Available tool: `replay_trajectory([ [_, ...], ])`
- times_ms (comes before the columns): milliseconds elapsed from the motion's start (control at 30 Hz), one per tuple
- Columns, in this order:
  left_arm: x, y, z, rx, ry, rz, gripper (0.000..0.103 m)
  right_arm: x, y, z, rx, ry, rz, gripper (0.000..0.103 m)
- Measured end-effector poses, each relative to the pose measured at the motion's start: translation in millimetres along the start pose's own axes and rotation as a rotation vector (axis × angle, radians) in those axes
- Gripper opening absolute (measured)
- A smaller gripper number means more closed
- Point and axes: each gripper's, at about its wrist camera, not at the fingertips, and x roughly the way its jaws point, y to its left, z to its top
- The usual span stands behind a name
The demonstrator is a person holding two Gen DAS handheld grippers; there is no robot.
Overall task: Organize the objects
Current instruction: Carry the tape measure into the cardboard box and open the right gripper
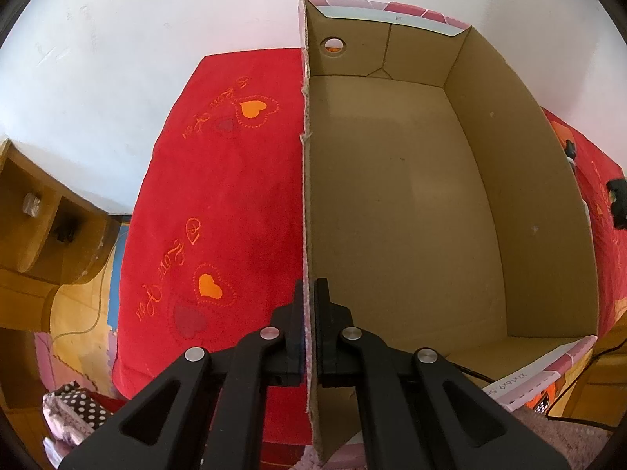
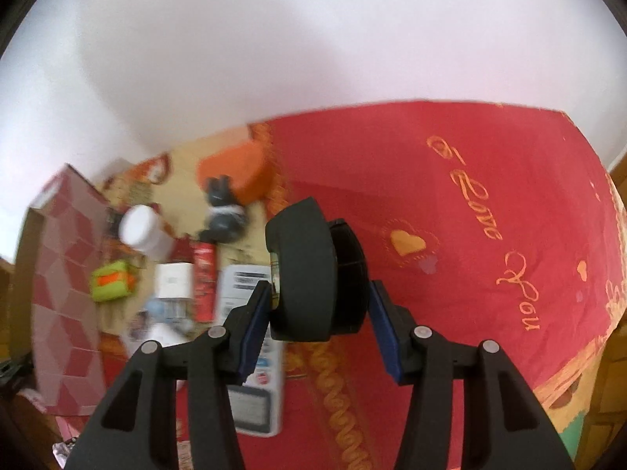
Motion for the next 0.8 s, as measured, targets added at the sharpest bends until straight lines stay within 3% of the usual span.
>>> replay_trajectory([
  [433, -4.1, -0.9, -2.2, 0.024, -0.016, 0.006, 0.003, -37.8, 96.9, 12.3, -0.161, -0.027, 0.207, 0.049],
  [800, -5.7, -1.5, -2.2, 0.036, -0.023, 0.002, 0.003, -40.8, 237.1, 35.0, -0.410, 0.036, 0.385, 0.049],
])
